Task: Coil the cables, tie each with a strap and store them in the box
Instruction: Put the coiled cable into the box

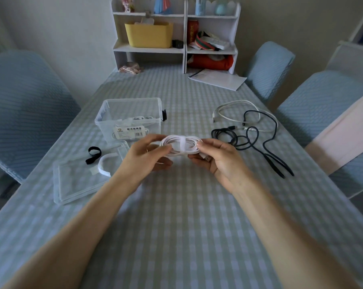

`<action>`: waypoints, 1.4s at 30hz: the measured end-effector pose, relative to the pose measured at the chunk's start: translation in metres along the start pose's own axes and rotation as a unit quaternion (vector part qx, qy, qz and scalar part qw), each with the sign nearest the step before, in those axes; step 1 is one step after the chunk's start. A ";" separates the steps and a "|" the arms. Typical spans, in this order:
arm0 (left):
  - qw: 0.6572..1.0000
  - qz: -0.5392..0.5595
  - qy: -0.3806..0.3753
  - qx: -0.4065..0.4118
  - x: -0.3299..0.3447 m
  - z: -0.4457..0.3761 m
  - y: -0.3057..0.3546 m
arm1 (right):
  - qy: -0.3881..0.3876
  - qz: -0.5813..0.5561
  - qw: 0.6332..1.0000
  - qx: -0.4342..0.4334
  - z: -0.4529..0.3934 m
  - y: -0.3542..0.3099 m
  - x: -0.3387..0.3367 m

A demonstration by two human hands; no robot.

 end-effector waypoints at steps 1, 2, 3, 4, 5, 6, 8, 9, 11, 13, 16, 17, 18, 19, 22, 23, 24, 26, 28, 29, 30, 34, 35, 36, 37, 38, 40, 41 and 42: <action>1.000 0.024 0.015 -0.012 -0.002 0.001 0.003 | 0.004 0.005 1.000 -0.005 0.001 -0.003 0.002; 0.998 0.046 0.027 -0.013 -0.005 0.002 0.007 | 0.007 0.020 1.000 -0.008 0.003 -0.005 0.004; 0.997 0.064 0.042 -0.013 -0.008 0.004 0.008 | 0.007 0.039 0.999 -0.006 0.004 -0.005 0.005; 0.995 0.080 0.057 -0.012 -0.011 0.006 0.010 | 0.007 0.056 0.998 -0.003 0.005 -0.005 0.006; 0.993 0.092 0.071 -0.009 -0.017 0.007 0.015 | 0.003 0.069 0.998 -0.002 0.004 -0.010 0.008; 0.991 0.104 0.080 -0.007 -0.023 0.008 0.019 | 0.000 0.083 0.997 -0.001 0.003 -0.014 0.009; 0.989 0.117 0.092 0.006 -0.039 0.011 0.033 | 0.003 0.119 0.993 -0.009 -0.002 -0.027 0.014; 0.988 0.117 0.096 0.014 -0.046 0.011 0.039 | 0.008 0.139 0.990 -0.015 -0.005 -0.032 0.016; 0.988 0.108 0.111 0.030 -0.063 0.008 0.054 | 0.018 0.178 0.983 -0.028 -0.013 -0.043 0.024; 0.988 0.077 0.130 0.038 -0.080 0.002 0.070 | 0.019 0.200 0.979 -0.035 -0.022 -0.050 0.036; 0.990 0.015 0.133 0.040 -0.100 -0.016 0.091 | 0.009 0.228 0.973 -0.041 -0.037 -0.055 0.057; 0.991 -0.002 0.131 0.033 -0.102 -0.024 0.096 | 0.006 0.236 0.971 -0.045 -0.041 -0.056 0.063; 0.991 -0.016 0.131 0.025 -0.107 -0.034 0.101 | 0.001 0.237 0.970 -0.045 -0.047 -0.057 0.072; 0.991 -0.030 0.131 0.012 -0.108 -0.042 0.103 | 0.000 0.235 0.971 -0.044 -0.051 -0.056 0.077; 0.991 -0.043 0.122 -0.025 -0.110 -0.075 0.106 | -0.003 0.232 0.972 -0.043 -0.063 -0.058 0.092; 0.991 -0.041 0.121 -0.030 -0.109 -0.084 0.105 | -0.001 0.235 0.971 -0.042 -0.066 -0.057 0.093; 0.991 -0.039 0.124 -0.031 -0.109 -0.093 0.104 | 0.001 0.234 0.971 -0.040 -0.068 -0.057 0.093; 0.990 -0.028 0.130 -0.040 -0.108 -0.109 0.101 | 0.005 0.239 0.970 -0.039 -0.073 -0.057 0.092; 0.989 -0.035 0.130 -0.059 -0.105 -0.120 0.098 | 0.009 0.246 0.968 -0.040 -0.076 -0.056 0.089; 0.987 -0.049 0.134 -0.067 -0.104 -0.126 0.097 | 0.012 0.249 0.968 -0.040 -0.078 -0.056 0.087; 0.985 -0.079 0.140 -0.071 -0.104 -0.131 0.097 | 0.014 0.251 0.967 -0.041 -0.079 -0.056 0.084; 0.929 -0.355 0.071 -0.078 -0.098 -0.139 0.101 | 0.028 0.267 0.963 -0.036 -0.083 -0.055 0.076; 0.895 -0.437 0.046 -0.074 -0.097 -0.138 0.102 | 0.030 0.269 0.962 -0.034 -0.084 -0.054 0.075; 0.863 -0.501 0.035 -0.057 -0.095 -0.138 0.103 | 0.032 0.271 0.962 -0.033 -0.085 -0.053 0.075; 0.839 -0.541 0.038 -0.029 -0.094 -0.137 0.104 | 0.032 0.273 0.961 -0.034 -0.085 -0.053 0.075; 0.826 -0.562 0.049 0.005 -0.096 -0.136 0.107 | 0.030 0.277 0.960 -0.034 -0.086 -0.053 0.077; 0.822 -0.561 0.067 0.076 -0.096 -0.127 0.114 | 0.028 0.285 0.957 -0.037 -0.085 -0.053 0.078; 0.830 -0.543 0.068 0.106 -0.095 -0.120 0.117 | 0.027 0.291 0.955 -0.040 -0.085 -0.052 0.078; 0.845 -0.514 0.063 0.134 -0.095 -0.110 0.119 | 0.027 0.298 0.953 -0.044 -0.083 -0.052 0.078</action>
Point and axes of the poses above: each hand's wrist, its own z-axis away from the middle knuckle, its own x-axis out of the palm, y = z × x, the point moved 4 cm from there along -z, towards the middle knuckle, and after that the axes turned 7 degrees about z, right-handed, at the moved point
